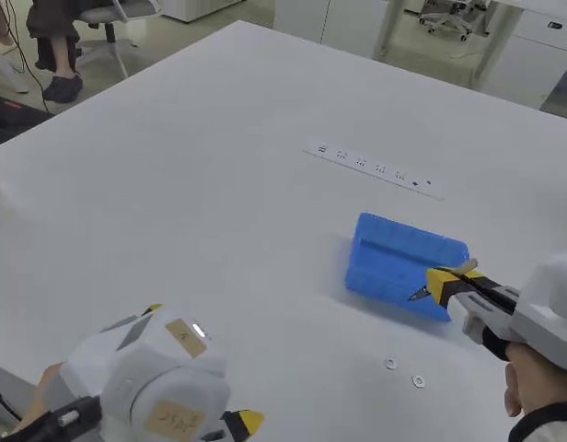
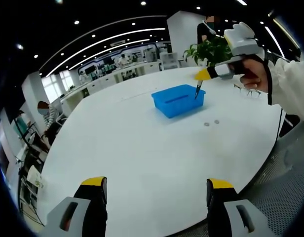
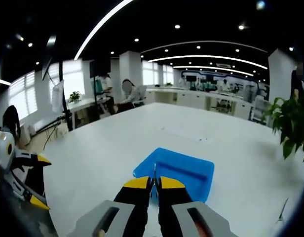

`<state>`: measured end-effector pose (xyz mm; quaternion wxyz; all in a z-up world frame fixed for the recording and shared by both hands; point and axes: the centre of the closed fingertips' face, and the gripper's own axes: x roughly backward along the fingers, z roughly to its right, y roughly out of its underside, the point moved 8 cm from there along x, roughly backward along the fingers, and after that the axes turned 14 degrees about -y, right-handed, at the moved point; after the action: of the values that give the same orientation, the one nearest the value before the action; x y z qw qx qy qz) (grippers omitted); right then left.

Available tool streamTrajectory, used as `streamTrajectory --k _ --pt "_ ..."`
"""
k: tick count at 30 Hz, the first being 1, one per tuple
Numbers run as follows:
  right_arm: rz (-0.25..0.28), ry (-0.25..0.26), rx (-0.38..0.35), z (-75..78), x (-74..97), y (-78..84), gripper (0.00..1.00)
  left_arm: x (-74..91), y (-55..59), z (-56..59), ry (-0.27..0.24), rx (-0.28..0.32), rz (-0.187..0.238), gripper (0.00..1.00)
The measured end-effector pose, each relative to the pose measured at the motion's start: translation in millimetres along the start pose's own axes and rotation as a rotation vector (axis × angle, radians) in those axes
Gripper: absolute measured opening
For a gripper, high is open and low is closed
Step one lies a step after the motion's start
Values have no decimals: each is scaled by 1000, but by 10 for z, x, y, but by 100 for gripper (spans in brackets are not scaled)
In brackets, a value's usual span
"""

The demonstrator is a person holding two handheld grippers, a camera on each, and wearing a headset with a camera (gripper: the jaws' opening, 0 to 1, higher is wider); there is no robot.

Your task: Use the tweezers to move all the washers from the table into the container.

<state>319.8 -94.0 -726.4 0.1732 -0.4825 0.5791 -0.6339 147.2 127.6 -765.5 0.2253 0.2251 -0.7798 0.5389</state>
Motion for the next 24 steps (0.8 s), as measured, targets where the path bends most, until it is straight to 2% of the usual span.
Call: streamTrajectory --k 9,12,17,24 --pt "-37 -12 -31 -50 34 190 2 21 -9 -10 -1 4 8 84" --pt "-70 -16 -21 -108 40 272 2 23 -11 -12 -2 4 10 84" --pt "-96 -21 -26 -139 51 370 2 24 -10 -11 -2 5 10 84" --pt "-124 -22 -45 -159 42 441 2 26 -5 -4 -1 2 7 84"
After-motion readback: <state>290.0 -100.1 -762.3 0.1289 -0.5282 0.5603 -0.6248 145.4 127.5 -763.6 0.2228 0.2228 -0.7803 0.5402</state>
